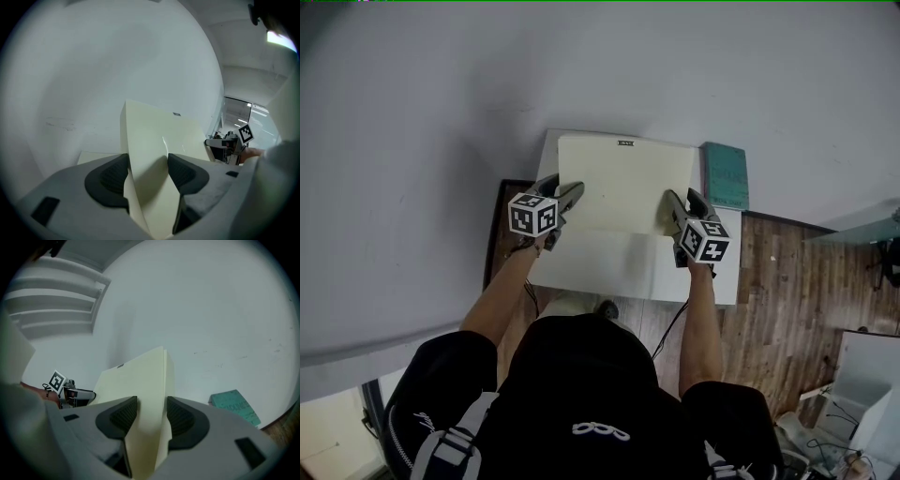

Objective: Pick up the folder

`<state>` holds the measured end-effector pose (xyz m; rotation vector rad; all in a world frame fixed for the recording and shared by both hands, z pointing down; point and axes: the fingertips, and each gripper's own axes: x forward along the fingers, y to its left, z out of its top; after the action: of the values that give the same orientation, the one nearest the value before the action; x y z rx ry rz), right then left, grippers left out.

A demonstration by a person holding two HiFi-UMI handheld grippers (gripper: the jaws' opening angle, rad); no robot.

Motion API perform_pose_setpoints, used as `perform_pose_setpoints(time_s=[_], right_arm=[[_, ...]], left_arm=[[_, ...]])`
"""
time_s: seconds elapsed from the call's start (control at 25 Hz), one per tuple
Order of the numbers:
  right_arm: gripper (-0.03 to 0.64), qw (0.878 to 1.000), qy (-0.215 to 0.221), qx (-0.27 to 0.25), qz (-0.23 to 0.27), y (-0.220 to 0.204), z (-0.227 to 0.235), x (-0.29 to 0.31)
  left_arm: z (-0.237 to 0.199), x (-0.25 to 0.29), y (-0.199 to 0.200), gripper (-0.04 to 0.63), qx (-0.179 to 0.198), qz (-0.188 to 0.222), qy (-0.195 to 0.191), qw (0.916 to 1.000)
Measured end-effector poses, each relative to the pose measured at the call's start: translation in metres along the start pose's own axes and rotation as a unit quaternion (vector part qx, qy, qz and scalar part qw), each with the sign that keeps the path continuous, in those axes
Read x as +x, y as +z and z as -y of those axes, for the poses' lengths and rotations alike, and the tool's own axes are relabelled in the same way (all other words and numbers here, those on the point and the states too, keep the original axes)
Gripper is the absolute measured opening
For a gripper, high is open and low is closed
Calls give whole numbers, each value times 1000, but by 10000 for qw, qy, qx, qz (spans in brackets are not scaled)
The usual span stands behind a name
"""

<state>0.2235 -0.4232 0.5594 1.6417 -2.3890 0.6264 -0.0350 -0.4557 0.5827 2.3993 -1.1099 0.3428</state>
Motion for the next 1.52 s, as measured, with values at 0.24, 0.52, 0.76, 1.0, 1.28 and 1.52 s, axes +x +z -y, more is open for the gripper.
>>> perform_pose_setpoints(time_s=[0.24, 0.52, 0.76, 1.0, 1.28, 1.52], right_arm=[[209, 9994, -11, -128, 306, 31, -10, -10], [209, 9986, -51, -144, 514, 47, -11, -20], [209, 9979, -50, -159, 624, 52, -12, -33], [209, 9973, -40, -173, 714, 55, -14, -48], [209, 9964, -37, -250, 808, 54, -18, -66], [209, 9968, 17, -242, 759, 43, -18, -76]], left_arm=[[8, -15, 32, 264, 221, 273, 19, 9994], [17, -22, 48, 264, 306, 397, 40, 9987], [27, -28, 55, 264, 366, 475, 23, 9982], [41, -38, 59, 264, 433, 578, 29, 9974], [55, -49, 57, 264, 412, 634, 15, 9971], [65, -58, 49, 264, 355, 634, 29, 9974]])
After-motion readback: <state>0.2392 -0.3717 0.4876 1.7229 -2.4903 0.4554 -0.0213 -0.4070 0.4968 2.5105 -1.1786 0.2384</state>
